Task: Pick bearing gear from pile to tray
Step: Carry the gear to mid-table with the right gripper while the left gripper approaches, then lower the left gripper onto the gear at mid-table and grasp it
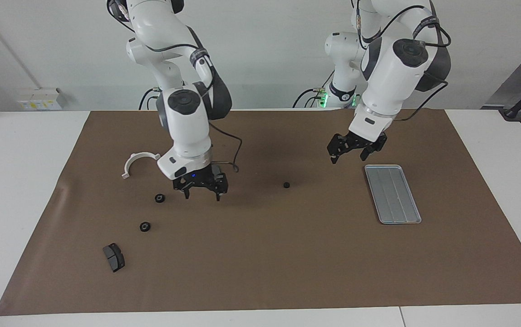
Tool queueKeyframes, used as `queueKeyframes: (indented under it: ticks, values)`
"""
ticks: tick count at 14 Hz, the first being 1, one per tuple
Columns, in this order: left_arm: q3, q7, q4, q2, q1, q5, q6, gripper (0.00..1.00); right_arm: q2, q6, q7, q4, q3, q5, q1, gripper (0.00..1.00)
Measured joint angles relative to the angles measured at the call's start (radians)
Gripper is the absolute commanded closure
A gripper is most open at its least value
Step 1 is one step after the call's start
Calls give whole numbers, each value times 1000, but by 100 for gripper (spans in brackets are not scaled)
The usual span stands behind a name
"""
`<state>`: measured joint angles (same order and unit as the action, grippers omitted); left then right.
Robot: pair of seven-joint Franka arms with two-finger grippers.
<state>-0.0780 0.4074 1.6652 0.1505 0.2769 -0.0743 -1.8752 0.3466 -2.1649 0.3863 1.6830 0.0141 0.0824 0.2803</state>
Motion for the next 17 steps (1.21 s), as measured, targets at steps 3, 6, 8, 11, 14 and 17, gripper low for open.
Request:
queueKeyframes:
  ticks: [3, 6, 8, 11, 14, 17]
  values:
    - [1, 65, -26, 55, 60, 8, -2, 0, 14, -48, -186, 22, -1, 0, -121, 0]
    - [1, 164, -83, 147, 124, 40, -2, 0, 55, -91, -310, 40, -1, 0, -193, 0]
    - [1, 226, -106, 213, 159, 58, -27, 0, 94, -124, -380, 43, -2, -1, -230, 0]
    - [1, 279, -98, 260, 176, 69, -119, 0, 146, -164, -418, 44, -3, -1, -248, 0]
    - [1, 294, 4, 265, 193, 71, -250, 0, 158, -167, -424, 47, -3, -1, -249, 0]
    - [1, 319, 145, 247, 215, 72, -402, 0, 160, -175, -427, 62, -3, -1, -264, 0]
